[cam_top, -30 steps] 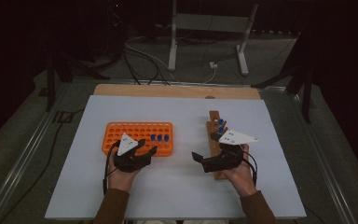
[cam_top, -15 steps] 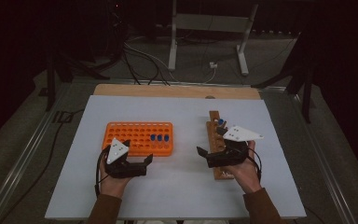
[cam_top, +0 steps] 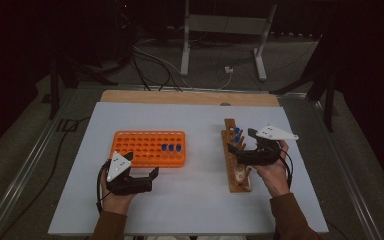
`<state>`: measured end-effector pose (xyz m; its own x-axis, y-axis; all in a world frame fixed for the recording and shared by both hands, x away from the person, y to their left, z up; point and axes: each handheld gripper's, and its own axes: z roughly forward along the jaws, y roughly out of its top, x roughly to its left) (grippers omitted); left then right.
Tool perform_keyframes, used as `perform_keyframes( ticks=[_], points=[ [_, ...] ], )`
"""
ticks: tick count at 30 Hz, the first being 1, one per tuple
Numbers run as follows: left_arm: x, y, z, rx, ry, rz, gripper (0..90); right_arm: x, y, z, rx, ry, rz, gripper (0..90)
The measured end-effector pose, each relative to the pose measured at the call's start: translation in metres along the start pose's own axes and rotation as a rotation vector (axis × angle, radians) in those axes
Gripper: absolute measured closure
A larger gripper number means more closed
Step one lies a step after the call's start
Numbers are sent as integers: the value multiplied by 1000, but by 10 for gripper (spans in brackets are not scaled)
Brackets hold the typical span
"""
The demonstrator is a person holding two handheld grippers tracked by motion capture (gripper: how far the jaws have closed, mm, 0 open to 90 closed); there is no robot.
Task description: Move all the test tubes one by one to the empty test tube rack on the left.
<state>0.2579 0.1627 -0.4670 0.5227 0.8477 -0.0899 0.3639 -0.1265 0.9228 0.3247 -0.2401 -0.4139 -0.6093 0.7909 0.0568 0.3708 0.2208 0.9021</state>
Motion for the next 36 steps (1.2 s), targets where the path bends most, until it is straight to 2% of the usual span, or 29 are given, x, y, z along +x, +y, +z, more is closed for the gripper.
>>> perform_keyframes(
  ticks=[3,7,10,12,16,20,24,28,36],
  points=[
    [0,-1,1,-3,3,-4,7,-6,-3,6,31,-34,7,82],
    [-2,-3,3,2,2,-7,7,-12,-10,18,76,-70,14,180],
    [-2,-4,3,6,4,-2,7,-13,-15,25,92,-88,15,317],
    [-2,-4,4,8,3,-4,7,-13,-17,28,96,-103,2,447],
    [-3,-6,5,14,5,-3,7,-13,-21,35,117,-125,-2,570],
    [-3,-6,4,13,8,-3,7,-14,-23,40,132,-126,7,665],
    [-2,-6,5,13,7,-9,7,-15,-24,43,139,-137,9,697],
    [-2,-6,6,15,5,-8,7,-12,-26,46,146,-141,-13,742],
    [-2,-7,5,17,8,-11,7,-12,-27,45,143,-141,-4,752]
  ],
)
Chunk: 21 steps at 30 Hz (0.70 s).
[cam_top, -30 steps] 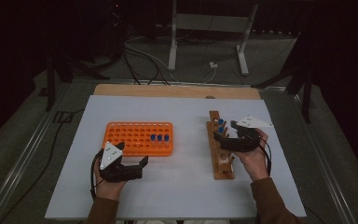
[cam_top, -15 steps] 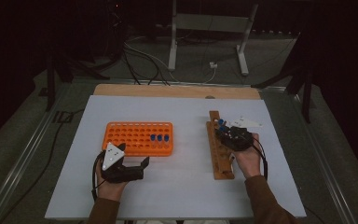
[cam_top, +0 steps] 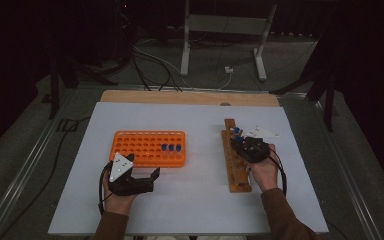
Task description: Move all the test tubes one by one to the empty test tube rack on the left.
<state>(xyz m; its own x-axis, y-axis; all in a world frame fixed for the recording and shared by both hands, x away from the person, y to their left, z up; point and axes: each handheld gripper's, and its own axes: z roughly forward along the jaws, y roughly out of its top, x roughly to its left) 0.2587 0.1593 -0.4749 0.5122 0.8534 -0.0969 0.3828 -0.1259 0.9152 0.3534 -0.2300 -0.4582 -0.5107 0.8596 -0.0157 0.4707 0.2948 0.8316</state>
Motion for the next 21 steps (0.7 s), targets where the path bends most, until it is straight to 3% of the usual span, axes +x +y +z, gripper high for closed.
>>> perform_keyframes(
  ticks=[21],
  points=[
    [0,-1,2,11,-6,-3,7,2,17,-13,-12,7,-34,754]
  ],
)
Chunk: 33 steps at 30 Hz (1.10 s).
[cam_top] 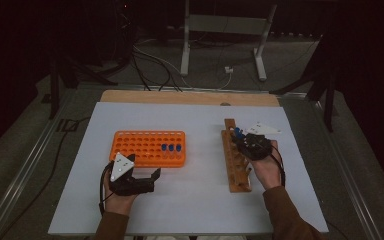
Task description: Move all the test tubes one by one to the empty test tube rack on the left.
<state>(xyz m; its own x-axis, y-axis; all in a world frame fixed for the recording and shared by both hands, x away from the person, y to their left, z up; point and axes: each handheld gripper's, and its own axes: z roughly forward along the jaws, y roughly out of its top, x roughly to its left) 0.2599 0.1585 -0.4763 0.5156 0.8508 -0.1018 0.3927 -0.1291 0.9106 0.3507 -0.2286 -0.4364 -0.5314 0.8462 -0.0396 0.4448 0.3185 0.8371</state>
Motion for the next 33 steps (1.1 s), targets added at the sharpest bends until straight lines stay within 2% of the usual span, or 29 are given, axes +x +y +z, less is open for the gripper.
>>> perform_keyframes(
  ticks=[10,23,31,33],
  points=[
    [1,0,0,3,-4,-2,7,1,12,-10,-7,1,-7,755],
    [1,0,0,5,-12,-3,8,5,26,-26,-45,3,-27,755],
    [1,0,0,4,-12,-3,7,6,30,-31,-72,14,-30,755],
    [1,0,0,5,-14,-4,8,6,30,-31,-81,30,-35,755]
  ],
)
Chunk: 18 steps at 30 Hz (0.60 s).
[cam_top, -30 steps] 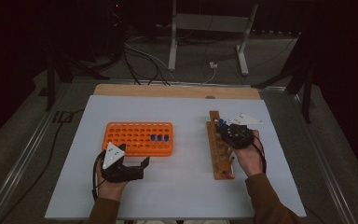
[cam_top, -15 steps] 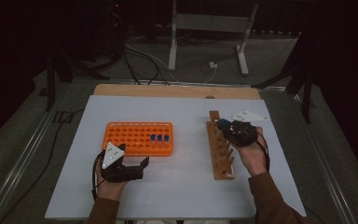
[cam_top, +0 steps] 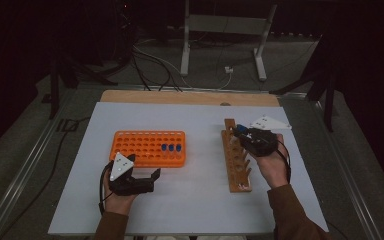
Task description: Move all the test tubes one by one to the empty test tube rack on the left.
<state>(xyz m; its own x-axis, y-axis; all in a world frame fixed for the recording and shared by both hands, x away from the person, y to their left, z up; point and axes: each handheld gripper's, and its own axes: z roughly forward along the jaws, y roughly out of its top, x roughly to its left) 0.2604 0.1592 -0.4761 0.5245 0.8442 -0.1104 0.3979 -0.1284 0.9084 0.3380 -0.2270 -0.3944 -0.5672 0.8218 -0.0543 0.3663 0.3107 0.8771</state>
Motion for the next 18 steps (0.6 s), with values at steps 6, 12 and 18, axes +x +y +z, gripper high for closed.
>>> perform_keyframes(
  ticks=[6,12,18],
  points=[
    [0,0,0,-3,0,-1,8,6,1,2,5,14,-14,755],
    [0,1,0,-5,2,1,8,13,1,6,13,32,-23,755],
    [0,1,-1,-4,0,5,8,22,-4,12,22,66,-14,755]
  ],
)
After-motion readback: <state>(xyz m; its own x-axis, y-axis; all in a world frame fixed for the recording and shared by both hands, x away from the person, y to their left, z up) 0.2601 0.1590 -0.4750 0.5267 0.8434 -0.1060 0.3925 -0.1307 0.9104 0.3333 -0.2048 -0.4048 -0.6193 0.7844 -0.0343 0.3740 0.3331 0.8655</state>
